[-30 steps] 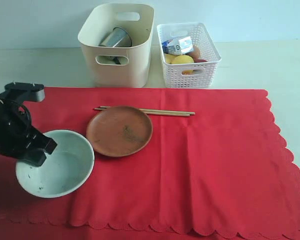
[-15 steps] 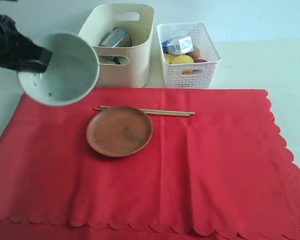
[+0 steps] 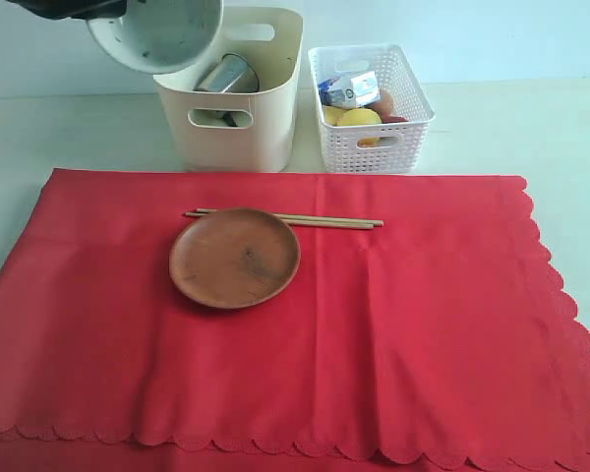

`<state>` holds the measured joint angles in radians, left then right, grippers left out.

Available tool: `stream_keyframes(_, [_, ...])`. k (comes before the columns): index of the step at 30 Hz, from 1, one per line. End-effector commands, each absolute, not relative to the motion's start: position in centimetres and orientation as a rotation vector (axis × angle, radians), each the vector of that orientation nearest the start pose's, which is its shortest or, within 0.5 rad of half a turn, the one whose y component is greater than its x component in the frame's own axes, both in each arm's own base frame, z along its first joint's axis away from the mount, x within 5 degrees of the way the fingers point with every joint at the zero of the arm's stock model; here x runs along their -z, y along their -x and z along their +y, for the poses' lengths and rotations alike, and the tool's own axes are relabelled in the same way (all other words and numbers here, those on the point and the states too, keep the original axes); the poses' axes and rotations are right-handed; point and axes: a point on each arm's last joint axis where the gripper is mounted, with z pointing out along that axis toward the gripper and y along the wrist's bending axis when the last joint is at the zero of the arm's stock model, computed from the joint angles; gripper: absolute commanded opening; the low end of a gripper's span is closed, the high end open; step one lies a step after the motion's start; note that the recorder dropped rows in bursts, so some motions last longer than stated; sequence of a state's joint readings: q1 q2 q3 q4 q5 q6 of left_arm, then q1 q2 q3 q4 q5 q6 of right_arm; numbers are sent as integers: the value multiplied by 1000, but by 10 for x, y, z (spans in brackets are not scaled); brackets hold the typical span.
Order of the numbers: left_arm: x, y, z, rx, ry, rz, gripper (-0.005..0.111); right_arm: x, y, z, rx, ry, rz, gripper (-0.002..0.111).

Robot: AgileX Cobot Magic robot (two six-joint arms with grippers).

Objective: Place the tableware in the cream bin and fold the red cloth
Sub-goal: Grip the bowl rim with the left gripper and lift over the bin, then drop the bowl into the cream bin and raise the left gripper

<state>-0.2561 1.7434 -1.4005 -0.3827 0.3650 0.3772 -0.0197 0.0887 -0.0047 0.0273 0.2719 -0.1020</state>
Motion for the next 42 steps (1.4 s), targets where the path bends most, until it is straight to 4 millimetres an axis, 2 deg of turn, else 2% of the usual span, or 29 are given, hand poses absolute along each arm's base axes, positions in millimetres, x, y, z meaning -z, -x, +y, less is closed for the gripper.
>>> stream_keyframes(1, [-291, -428, -126, 333, -309, 2121, 1, -184, -60, -1, 64, 53, 1835, 0])
stream_keyframes(7, [-267, -474, -140, 384, -263, 2116, 1, -184, -60, -1, 64, 53, 1835, 0])
stream_keyframes(13, [-239, -501, -148, 390, -260, 2129, 1, -184, -60, -1, 64, 53, 1835, 0])
stream_keyframes(22, [-199, -513, -151, 402, -243, 2194, 1, -184, -60, -1, 64, 53, 1835, 0])
stream_keyframes(25, [-194, -513, -151, 406, -239, 2204, 9, -184, -60, -1, 64, 53, 1835, 0])
stream_keyframes(30, [-198, -514, -152, 412, -244, 2198, 40, -184, -60, -1, 64, 53, 1835, 0])
stream_keyframes(34, [-213, -513, -153, 424, -250, 2176, 58, -184, -60, -1, 64, 53, 1835, 0])
stream_keyframes(36, [-225, -511, -153, 428, -254, 2159, 62, -184, -60, -1, 64, 53, 1835, 0])
stream_keyframes(42, [-266, -495, -152, 460, -299, 2142, 62, -184, -60, -1, 64, 53, 1835, 0])
